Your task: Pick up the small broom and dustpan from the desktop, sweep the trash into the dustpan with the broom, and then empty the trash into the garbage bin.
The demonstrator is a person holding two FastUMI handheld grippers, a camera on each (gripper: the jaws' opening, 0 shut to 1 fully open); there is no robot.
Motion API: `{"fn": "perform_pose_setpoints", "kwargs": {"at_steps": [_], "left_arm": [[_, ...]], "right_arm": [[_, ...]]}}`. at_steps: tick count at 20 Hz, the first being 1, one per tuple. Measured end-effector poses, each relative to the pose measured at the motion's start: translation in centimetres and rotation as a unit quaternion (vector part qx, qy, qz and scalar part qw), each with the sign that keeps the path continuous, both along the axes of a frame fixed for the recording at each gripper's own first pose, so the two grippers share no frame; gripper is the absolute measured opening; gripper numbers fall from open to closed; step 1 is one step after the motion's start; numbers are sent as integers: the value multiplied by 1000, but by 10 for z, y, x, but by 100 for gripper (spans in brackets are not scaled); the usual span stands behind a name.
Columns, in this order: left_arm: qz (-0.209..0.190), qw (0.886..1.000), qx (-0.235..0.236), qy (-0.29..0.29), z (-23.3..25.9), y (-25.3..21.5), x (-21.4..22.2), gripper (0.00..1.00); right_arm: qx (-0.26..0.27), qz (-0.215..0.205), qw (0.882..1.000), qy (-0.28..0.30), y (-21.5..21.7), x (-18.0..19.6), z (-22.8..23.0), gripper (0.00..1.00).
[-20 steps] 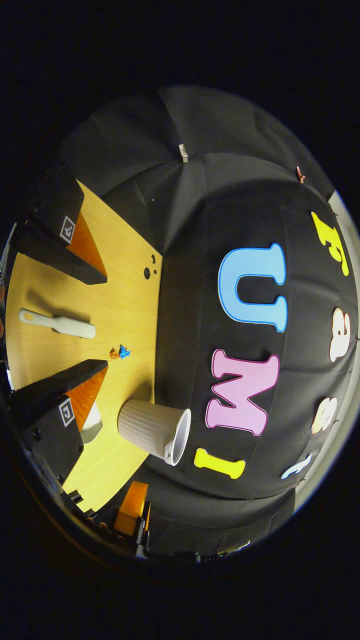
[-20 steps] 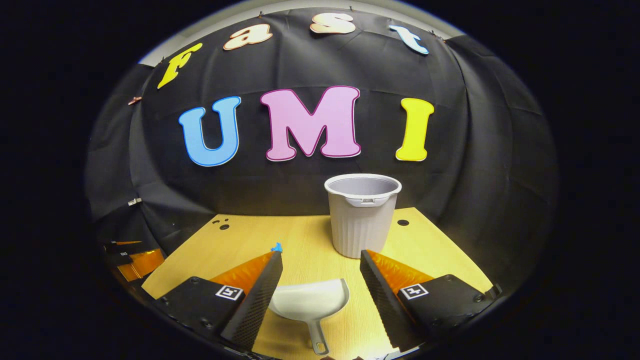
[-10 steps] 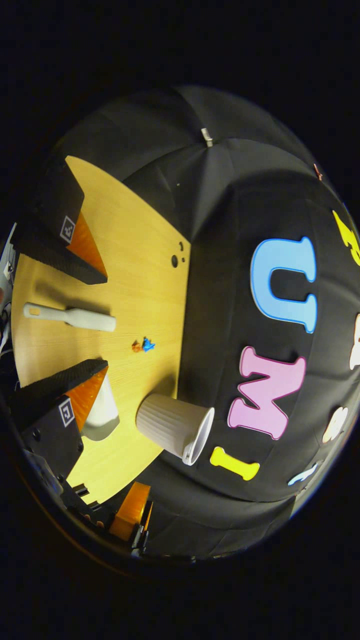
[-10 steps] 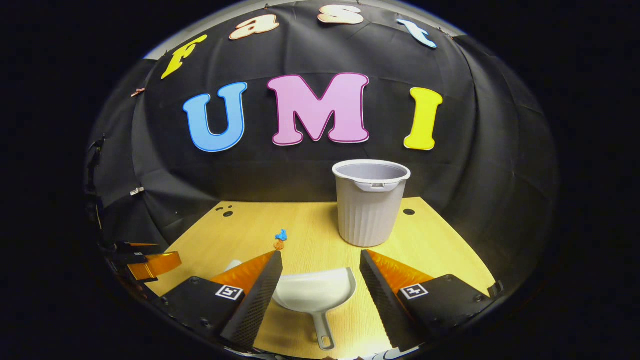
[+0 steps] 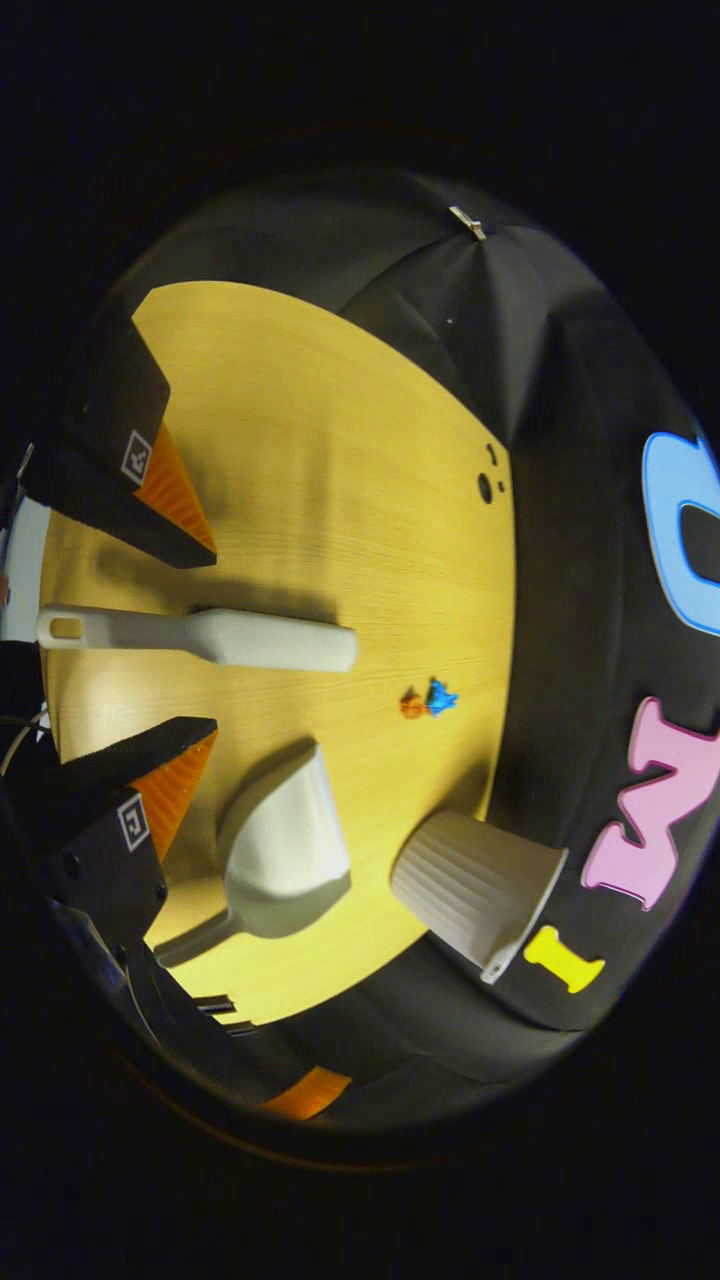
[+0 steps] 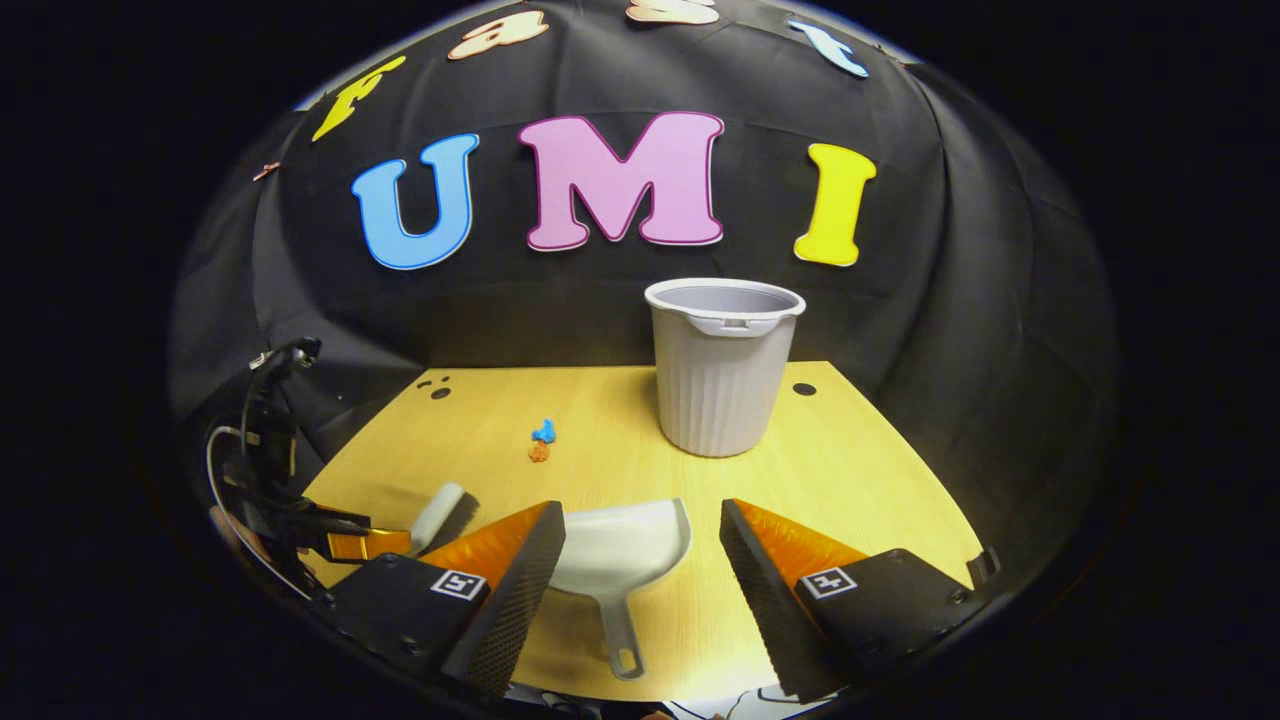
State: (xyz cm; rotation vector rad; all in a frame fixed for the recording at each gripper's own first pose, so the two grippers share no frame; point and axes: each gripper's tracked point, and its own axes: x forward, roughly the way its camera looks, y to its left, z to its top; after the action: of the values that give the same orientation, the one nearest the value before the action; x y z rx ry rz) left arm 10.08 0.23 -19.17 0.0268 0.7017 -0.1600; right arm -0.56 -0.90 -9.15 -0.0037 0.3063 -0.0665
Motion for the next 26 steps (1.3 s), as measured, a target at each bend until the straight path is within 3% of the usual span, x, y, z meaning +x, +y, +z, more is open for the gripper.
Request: {"fn": "perform_pose_setpoints", "kwargs": {"at_steps": [7,13,15,19,22,26], "left_arm": [[6,996,58,70,-47,8,15,94],[31,994,42,93,-63,0,25,86],[44,994,45,93,-66,3,29,77],[29,994,55,88,-69,-1,32,62],[40,995,49,76,-67,0,34,40],[32,997,53,51,-65,2,34,29]], "right_arm": [[20,-42,999,25,-31,-19,-17,97],[11,-36,999,33,-31,-29,-22,98],[11,-35,999,36,-31,-29,-24,97],[13,-32,998,46,-29,-29,-31,97],[23,-22,998,59,-22,-26,-37,98],[43,-8,995,89,-11,-20,-54,98]]}}
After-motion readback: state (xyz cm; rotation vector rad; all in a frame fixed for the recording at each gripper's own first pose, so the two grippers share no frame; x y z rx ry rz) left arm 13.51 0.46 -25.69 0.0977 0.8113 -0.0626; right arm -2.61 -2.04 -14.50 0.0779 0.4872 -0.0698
